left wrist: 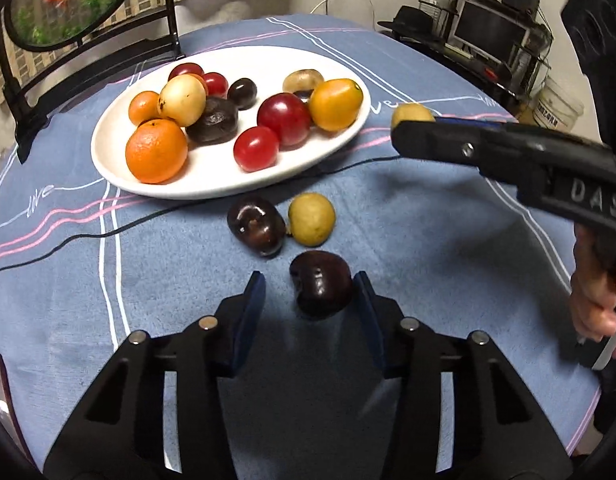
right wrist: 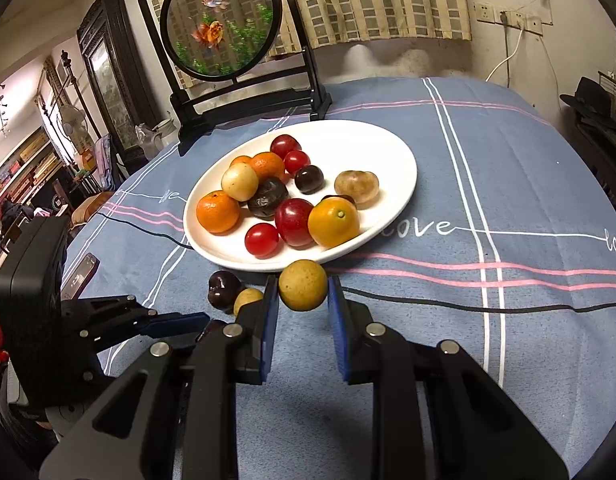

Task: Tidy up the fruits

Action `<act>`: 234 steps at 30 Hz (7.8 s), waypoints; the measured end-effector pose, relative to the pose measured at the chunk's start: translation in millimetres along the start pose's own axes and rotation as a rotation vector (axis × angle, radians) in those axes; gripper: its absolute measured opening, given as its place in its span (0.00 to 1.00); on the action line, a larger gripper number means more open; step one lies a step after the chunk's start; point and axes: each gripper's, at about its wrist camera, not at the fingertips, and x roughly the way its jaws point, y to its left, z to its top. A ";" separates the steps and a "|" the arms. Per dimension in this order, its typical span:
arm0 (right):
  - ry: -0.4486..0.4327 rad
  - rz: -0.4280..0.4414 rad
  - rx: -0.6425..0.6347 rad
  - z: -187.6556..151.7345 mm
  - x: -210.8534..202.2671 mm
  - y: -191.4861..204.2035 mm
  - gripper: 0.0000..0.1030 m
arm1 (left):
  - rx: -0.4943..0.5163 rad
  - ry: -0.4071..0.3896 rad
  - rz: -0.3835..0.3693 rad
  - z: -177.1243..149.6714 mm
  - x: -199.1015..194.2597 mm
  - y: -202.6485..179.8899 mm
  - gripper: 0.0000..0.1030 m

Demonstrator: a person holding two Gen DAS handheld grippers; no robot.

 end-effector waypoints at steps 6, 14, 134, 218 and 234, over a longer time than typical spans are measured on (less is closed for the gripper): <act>0.003 -0.001 -0.009 -0.9 0.5 2.4 0.24 | -0.007 -0.003 -0.020 0.6 0.3 0.2 0.30; -0.004 0.012 -0.017 -0.9 -1.4 4.6 0.24 | -0.029 -0.060 -0.058 5.5 -15.8 4.2 0.30; -0.055 0.062 -0.001 7.0 5.4 18.7 0.27 | -0.072 -0.064 0.080 8.1 2.5 26.8 0.33; -0.066 -0.044 -0.172 -57.3 -49.1 17.8 0.99 | -0.155 -0.310 0.275 -32.7 -90.3 21.4 0.96; -0.061 -0.047 -0.173 -57.7 -48.9 17.4 0.99 | -0.149 -0.309 0.286 -34.1 -86.8 21.1 0.96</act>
